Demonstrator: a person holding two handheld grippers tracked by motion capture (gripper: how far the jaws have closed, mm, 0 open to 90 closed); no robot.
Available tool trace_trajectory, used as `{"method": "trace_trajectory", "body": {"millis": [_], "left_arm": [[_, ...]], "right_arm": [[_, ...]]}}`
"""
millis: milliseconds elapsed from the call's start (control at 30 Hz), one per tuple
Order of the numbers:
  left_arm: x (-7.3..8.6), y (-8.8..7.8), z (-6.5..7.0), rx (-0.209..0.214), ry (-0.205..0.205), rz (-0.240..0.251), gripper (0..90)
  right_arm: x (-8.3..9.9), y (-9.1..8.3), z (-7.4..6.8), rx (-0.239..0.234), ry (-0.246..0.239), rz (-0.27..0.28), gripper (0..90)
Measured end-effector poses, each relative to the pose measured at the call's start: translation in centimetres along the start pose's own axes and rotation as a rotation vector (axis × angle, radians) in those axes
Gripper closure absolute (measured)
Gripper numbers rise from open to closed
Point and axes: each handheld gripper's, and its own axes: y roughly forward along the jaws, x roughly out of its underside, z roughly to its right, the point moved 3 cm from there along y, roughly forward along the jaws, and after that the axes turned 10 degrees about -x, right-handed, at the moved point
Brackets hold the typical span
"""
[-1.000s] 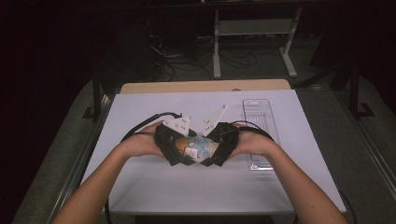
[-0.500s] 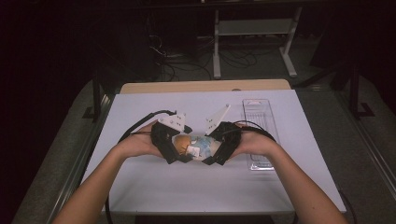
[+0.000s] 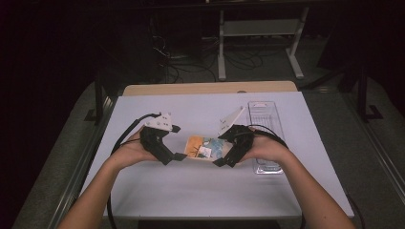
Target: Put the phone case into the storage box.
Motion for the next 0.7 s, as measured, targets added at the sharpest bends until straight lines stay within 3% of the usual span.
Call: {"method": "trace_trajectory", "body": {"millis": [67,100,233,433,467,567,700], "left_arm": [[0.6,-0.2,0.1,-0.039,0.005,-0.002,0.0],[0.6,-0.2,0.1,-0.039,0.005,-0.002,0.0],[1.7,0.0,0.5,-0.093,-0.031,0.003,0.0],[3.0,0.7,1.2,-0.115,-0.083,-0.002,0.0],[3.5,0.9,1.6,-0.126,-0.106,0.002,0.0],[3.9,1.0,1.9,-0.135,-0.106,-0.004,0.0],[4.5,1.2,2.5,-0.155,-0.155,0.007,0.0]], "right_arm": [[0.2,-0.1,0.1,0.009,0.02,0.005,10.2],[0.2,-0.1,0.1,0.009,0.02,0.005,10.2],[0.5,-0.3,0.5,0.044,0.048,0.017,10.2],[0.8,-0.1,0.7,0.061,0.08,0.027,10.2],[0.9,0.1,0.8,0.063,0.085,0.033,10.2],[1.0,0.2,1.0,0.072,0.099,0.04,10.2],[0.9,0.7,1.2,0.083,0.121,0.042,10.2]]}}
